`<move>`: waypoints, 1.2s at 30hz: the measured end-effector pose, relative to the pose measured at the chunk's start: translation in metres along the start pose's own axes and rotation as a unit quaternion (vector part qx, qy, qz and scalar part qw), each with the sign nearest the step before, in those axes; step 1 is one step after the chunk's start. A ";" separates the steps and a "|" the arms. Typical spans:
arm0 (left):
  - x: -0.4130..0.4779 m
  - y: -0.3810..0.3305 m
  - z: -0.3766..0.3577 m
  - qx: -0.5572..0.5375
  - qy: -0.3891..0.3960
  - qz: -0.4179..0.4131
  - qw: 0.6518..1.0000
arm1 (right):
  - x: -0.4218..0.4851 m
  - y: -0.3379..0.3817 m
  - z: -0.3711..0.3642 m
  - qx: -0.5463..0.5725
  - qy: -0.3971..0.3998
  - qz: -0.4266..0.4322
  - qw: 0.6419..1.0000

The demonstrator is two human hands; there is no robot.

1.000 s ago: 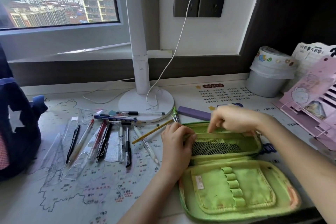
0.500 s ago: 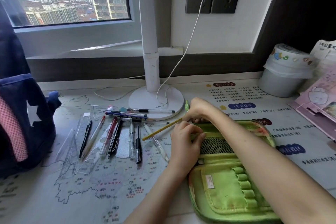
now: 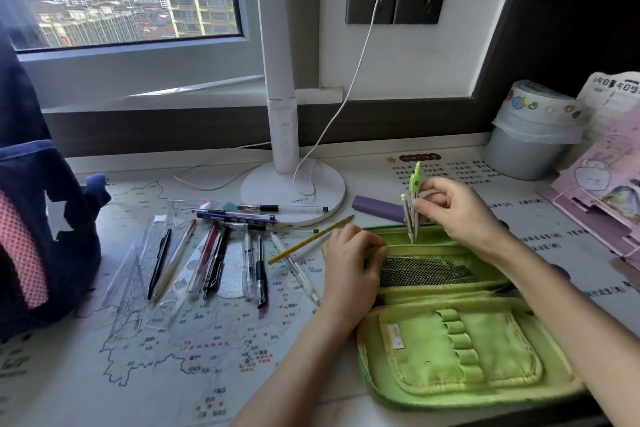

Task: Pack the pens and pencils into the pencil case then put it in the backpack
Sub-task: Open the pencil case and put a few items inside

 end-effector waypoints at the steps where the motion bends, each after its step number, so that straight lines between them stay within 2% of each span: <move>1: 0.000 -0.002 0.000 0.006 -0.002 -0.009 1.000 | -0.004 -0.008 -0.001 -0.016 0.007 -0.011 1.000; 5: -0.001 -0.004 0.001 0.031 -0.005 -0.028 0.999 | -0.019 -0.009 -0.014 -0.034 0.096 -0.034 0.994; 7: -0.001 -0.004 0.001 0.040 -0.006 -0.024 0.999 | -0.021 -0.004 -0.017 -0.097 0.142 -0.016 0.985; 10: -0.002 -0.003 0.002 0.051 -0.013 -0.020 0.998 | -0.022 -0.006 -0.027 -0.261 0.233 -0.003 0.937; 12: -0.002 -0.002 0.003 0.053 -0.016 -0.022 0.998 | -0.023 -0.009 -0.032 -0.317 0.277 -0.004 0.907; 17: -0.002 0.000 0.000 0.061 -0.008 -0.015 0.998 | -0.019 -0.009 -0.040 -0.325 0.332 -0.009 0.886; 21: -0.002 0.000 -0.003 0.070 -0.002 -0.023 0.997 | -0.023 -0.011 -0.036 -0.356 0.423 -0.050 0.832; 22: -0.002 0.002 -0.004 0.072 0.003 -0.019 0.997 | -0.013 -0.008 -0.033 -0.356 0.403 -0.045 0.842; 23: -0.001 0.004 -0.004 0.073 0.007 -0.010 0.997 | 0.004 -0.003 -0.029 -0.346 0.348 -0.030 0.871; 25: 0.001 0.007 -0.004 0.071 0.009 0.003 0.997 | 0.040 0.002 -0.015 -0.308 0.183 -0.012 0.934; 26: 0.001 0.007 -0.004 0.072 0.010 0.003 0.997 | 0.052 -0.004 -0.009 -0.311 0.117 -0.012 0.943; 27: 0.001 0.006 -0.004 0.073 0.012 0.001 0.997 | 0.060 -0.013 -0.009 -0.339 0.090 -0.019 0.936; 29: 0.001 0.005 -0.004 0.075 0.016 0.002 0.997 | 0.064 -0.037 -0.020 -0.386 0.121 -0.051 0.913; 31: 0.002 0.004 -0.004 0.082 0.020 0.003 0.996 | 0.064 -0.048 -0.029 -0.368 0.154 -0.076 0.914; 36: -0.003 -0.014 -0.020 0.162 0.086 -0.093 0.979 | 0.056 -0.054 -0.037 -0.372 0.168 -0.064 0.910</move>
Point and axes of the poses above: each hand's wrist, its own x-axis towards the middle knuckle, its own z-axis out of the back of the hand, y = z × x, the point moved 10 cm from there along x, towards the middle knuckle, and after that the axes turned 4 degrees about -y, right-handed, at the moved point
